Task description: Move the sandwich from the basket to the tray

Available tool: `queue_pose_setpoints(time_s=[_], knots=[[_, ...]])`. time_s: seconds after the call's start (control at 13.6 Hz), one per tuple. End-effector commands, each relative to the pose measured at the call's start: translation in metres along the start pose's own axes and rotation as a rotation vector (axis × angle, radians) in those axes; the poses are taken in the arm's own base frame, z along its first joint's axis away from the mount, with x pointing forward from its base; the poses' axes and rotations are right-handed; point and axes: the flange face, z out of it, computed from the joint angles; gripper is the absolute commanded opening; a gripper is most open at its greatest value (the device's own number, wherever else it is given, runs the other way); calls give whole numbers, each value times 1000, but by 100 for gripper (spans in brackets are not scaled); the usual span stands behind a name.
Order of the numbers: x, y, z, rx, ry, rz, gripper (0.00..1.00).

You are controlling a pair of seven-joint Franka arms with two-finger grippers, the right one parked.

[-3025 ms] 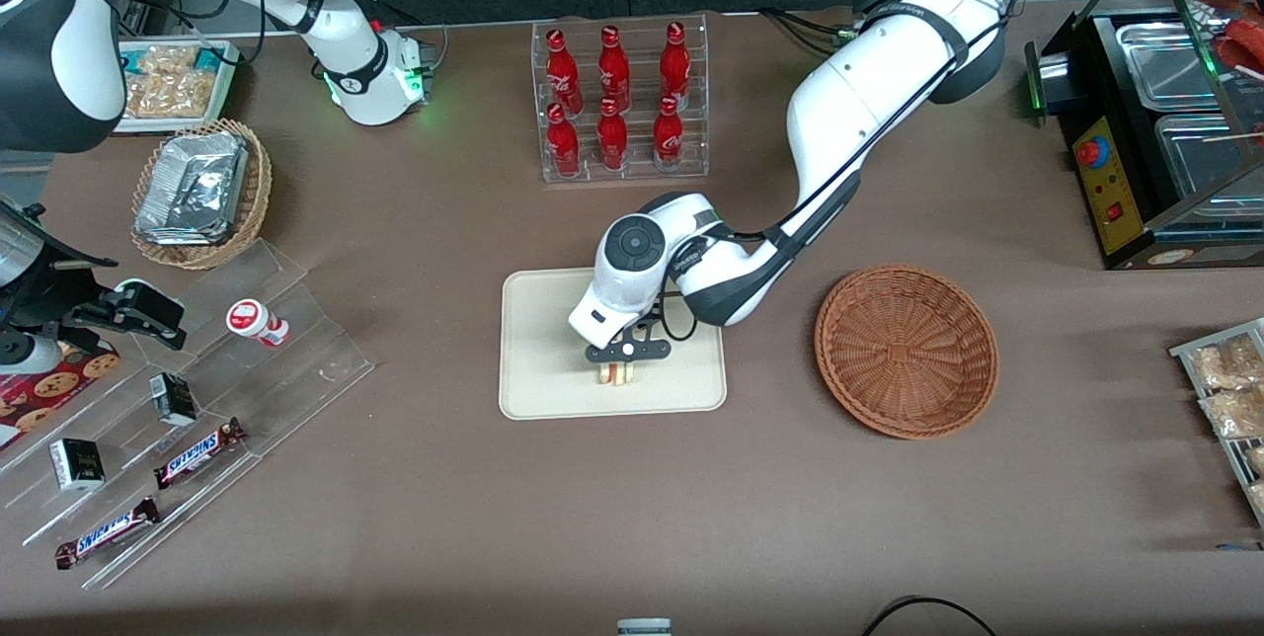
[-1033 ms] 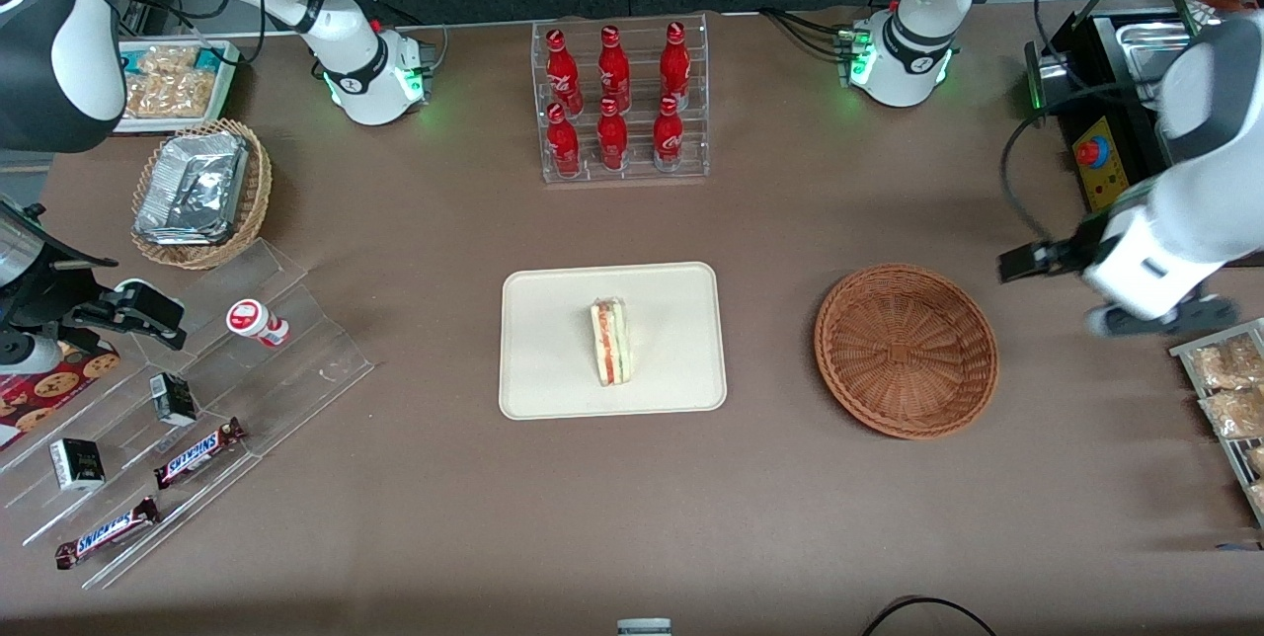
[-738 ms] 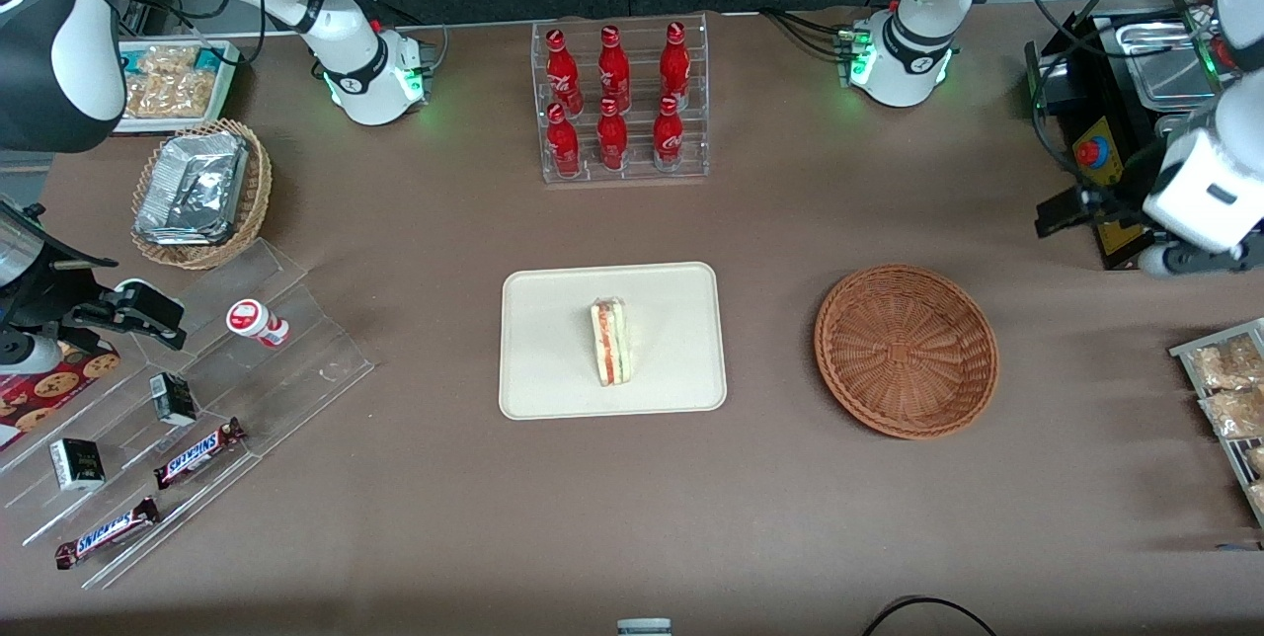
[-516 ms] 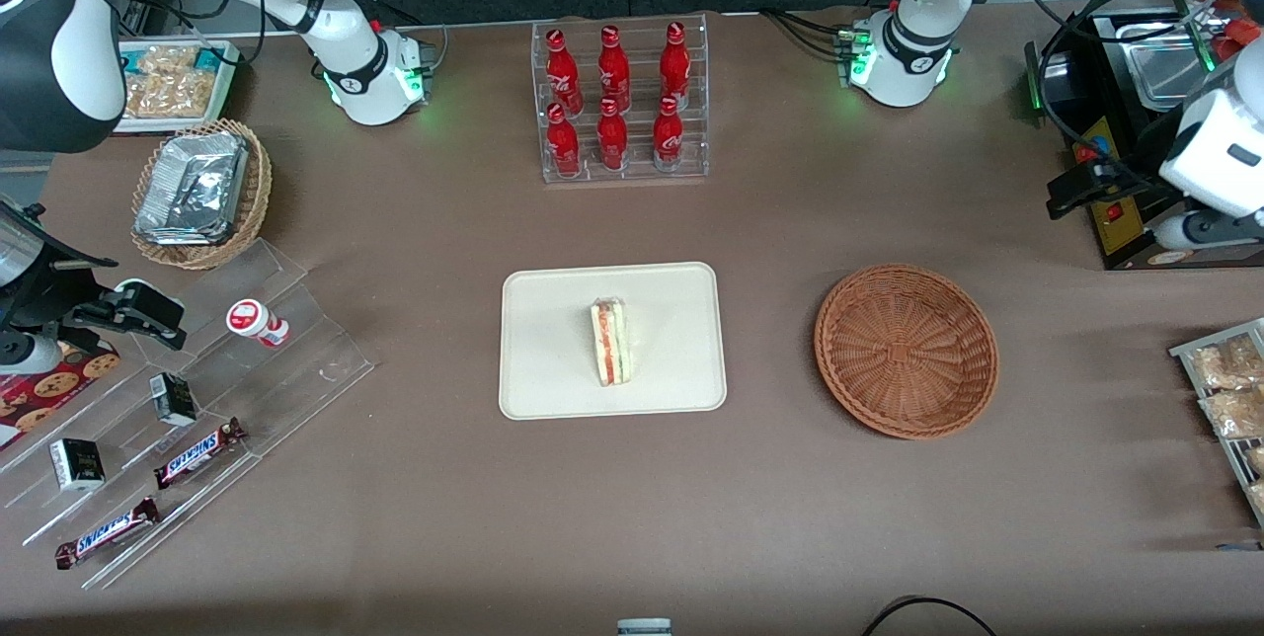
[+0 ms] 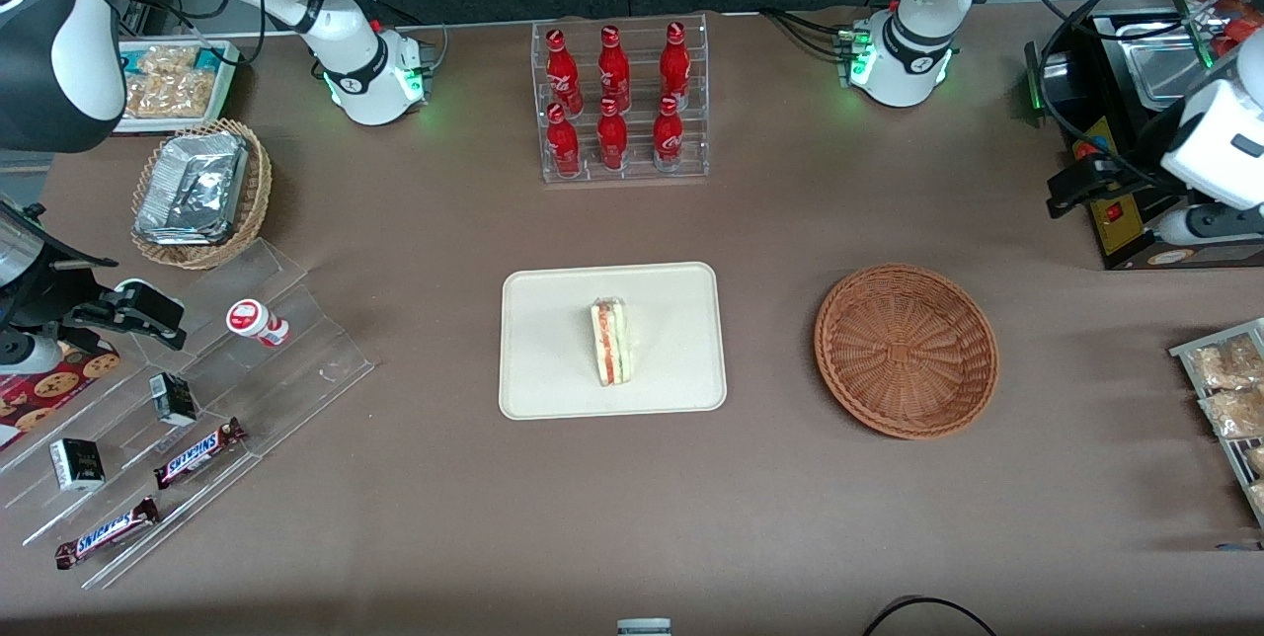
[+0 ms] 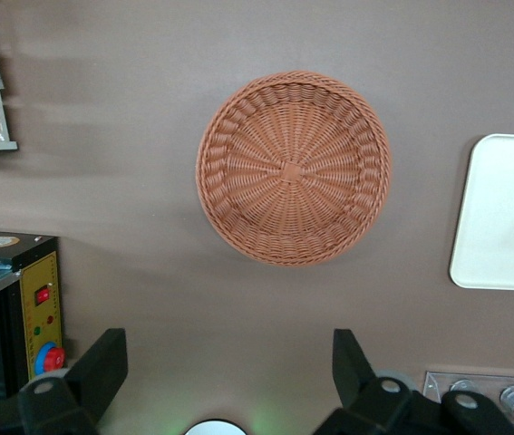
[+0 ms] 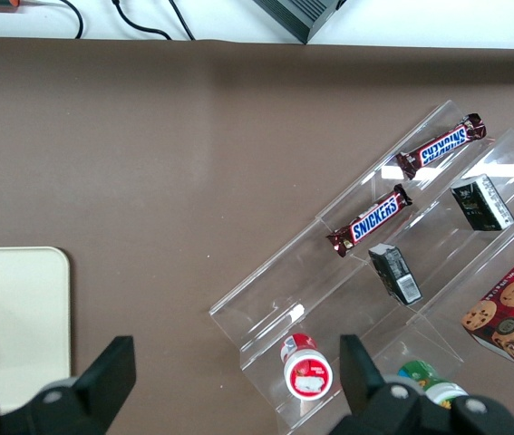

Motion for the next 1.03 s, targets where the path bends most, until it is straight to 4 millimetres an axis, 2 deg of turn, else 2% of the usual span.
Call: queue_pose_setpoints(time_s=[0.0, 0.96], knots=[[3, 1, -8, -2, 9, 8, 100], [8, -2, -2, 1, 2, -3, 100]])
